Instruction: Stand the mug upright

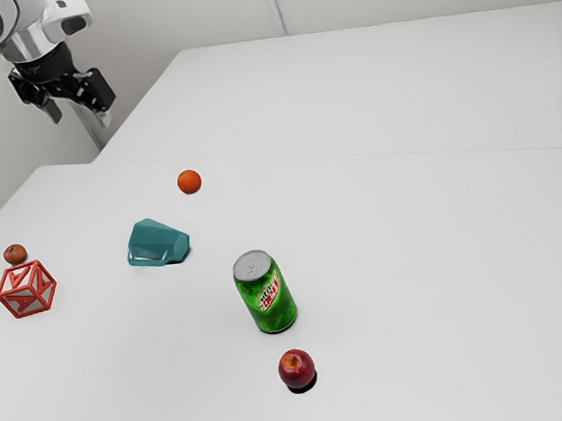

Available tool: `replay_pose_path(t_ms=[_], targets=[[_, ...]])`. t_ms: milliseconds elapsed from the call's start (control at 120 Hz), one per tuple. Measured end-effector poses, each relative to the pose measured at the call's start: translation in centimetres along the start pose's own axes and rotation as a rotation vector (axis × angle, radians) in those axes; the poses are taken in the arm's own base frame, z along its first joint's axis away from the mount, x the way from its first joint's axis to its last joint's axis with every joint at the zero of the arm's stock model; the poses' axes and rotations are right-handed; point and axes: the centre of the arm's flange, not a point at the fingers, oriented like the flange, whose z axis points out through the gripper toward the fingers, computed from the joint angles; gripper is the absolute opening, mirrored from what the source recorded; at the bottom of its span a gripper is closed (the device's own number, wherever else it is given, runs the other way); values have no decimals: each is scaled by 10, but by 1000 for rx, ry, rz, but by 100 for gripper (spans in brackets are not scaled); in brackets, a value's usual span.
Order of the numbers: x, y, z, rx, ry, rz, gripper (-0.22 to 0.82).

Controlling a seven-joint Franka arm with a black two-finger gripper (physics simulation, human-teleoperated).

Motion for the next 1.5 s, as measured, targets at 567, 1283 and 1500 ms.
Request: replay_pose_path(t_ms=[567, 1283, 1500], targets=[[-11, -130, 147, -282, -200, -373, 60], [29, -211, 347, -651, -316, -459, 60], [49, -214, 380, -727, -269, -426, 60]])
